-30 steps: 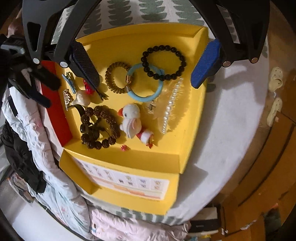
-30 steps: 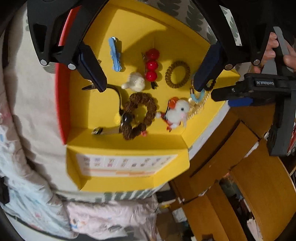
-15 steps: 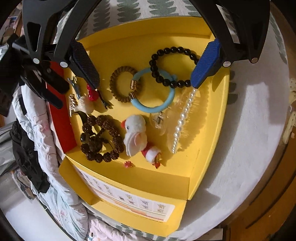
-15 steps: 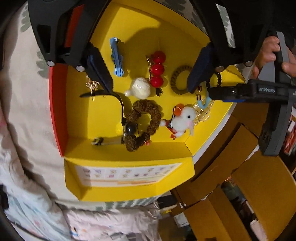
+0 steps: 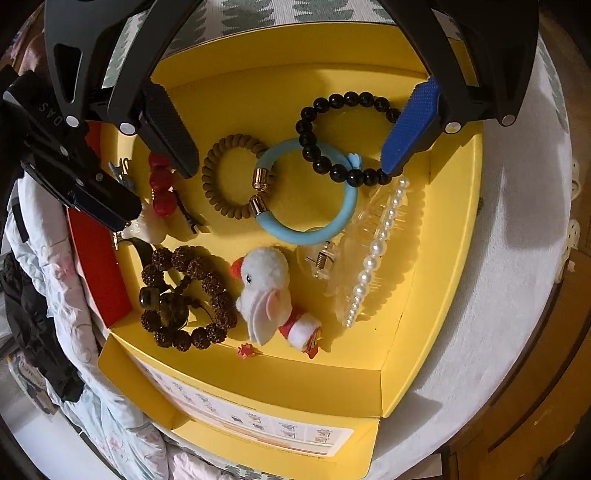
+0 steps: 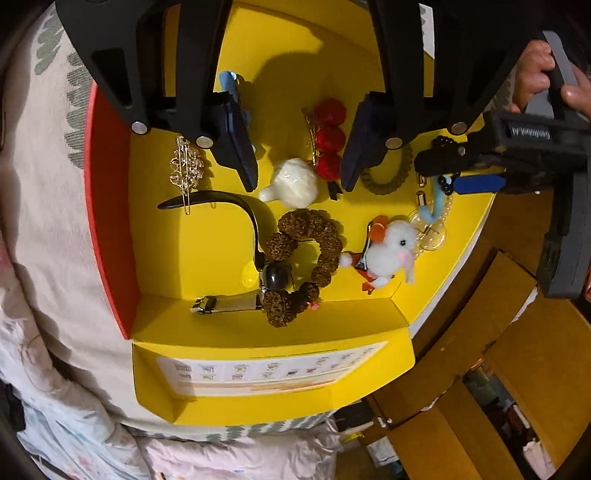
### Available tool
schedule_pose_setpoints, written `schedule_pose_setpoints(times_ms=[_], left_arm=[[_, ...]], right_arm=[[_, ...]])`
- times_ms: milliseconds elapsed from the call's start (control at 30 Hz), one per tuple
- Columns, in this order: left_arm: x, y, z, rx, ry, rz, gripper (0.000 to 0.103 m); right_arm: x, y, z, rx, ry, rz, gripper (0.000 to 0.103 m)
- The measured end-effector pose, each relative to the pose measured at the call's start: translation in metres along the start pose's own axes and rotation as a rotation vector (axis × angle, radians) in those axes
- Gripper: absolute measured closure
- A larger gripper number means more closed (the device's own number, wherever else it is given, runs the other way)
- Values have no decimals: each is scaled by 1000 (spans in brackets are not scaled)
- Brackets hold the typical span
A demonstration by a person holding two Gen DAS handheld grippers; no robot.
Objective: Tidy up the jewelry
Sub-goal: 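Move the right tool down over the white garlic-shaped ornament in the box, then close the right tool on the white garlic-shaped ornament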
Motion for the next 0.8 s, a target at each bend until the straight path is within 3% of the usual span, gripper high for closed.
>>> schedule_pose_setpoints(times_ms=[300,600,800], left_arm=[[5,1,6,12,68,-2,6],[3,-1,6,9,74,-8,6],[-3,-7,0,-9,65,-8,14]], right_arm=[[17,6,0,66,-28,-39,55],[26,6,-11,52,-72,-48,55],[26,7,-9,76,-71,-50,55]])
Point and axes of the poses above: each gripper's, at about its wrist camera, not at the fingertips, and x roughly the way its jaws point, z to its right, y to its top, the point moved 1 cm from there along x, roughly the way its jaws point, and after that the axes turned 9 degrees about x, right-handed, at the moved point
